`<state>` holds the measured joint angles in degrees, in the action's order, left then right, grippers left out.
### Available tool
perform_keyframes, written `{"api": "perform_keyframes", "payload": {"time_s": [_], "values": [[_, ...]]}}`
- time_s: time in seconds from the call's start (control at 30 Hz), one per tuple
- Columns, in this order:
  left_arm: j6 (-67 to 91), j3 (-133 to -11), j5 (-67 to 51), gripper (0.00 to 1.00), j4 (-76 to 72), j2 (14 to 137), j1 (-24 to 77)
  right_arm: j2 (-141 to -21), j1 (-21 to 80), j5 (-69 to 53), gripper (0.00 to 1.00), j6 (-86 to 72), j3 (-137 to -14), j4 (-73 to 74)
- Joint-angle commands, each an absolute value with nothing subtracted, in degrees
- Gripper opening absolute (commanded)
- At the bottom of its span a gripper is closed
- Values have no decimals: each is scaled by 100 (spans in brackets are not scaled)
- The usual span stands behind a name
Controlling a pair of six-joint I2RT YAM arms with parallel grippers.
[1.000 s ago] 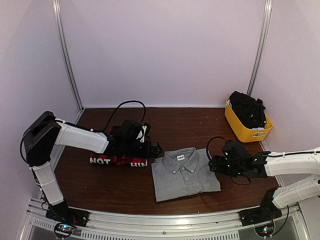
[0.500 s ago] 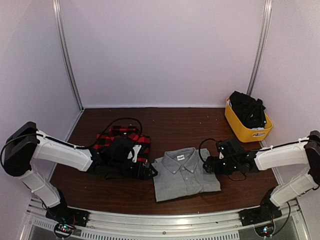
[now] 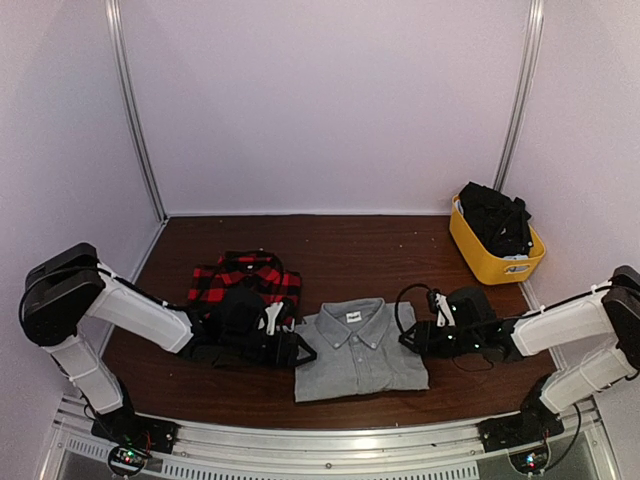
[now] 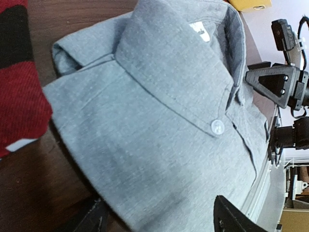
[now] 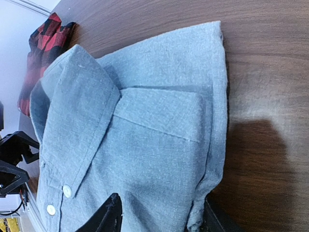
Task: Fold and stack the long sleeve shirts
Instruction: Pick up the square-folded shirt from the center of the board.
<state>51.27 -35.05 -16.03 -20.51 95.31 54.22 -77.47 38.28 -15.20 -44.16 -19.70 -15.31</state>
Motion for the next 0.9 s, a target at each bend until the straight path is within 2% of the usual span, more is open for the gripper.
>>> {"api": "perform_keyframes", "payload": {"time_s": [0.0,0.2,0.33,0.5,0.63,0.83,0.87], "values": [[5362,-3506,-1970,72,-2467,9933,5423,-7814,4000,-1934,55,-4775,-1599,-1483],[5407,-3507,-2063,54,-2958,10082,5412,-7981,4189,-2106,59,-5051,-1361,-2218],[5391,-3524,-2085,40,-3173,10142,5413,-8145,4262,-2230,53,-5080,-1345,-2554],[5354,-3458,-2121,20,-3419,10094,5405,-7973,4255,-2232,40,-5050,-1334,-2615],[5325,-3393,-2131,1,-3638,9989,5405,-7620,4258,-2251,23,-5107,-1312,-2623],[5237,-3513,-2308,0,-3687,9703,5405,-7043,4258,-2171,0,-5170,-1419,-2423],[5187,-3579,-2311,0,-3570,9625,5403,-6914,4259,-2132,0,-5153,-1473,-2313]]}}
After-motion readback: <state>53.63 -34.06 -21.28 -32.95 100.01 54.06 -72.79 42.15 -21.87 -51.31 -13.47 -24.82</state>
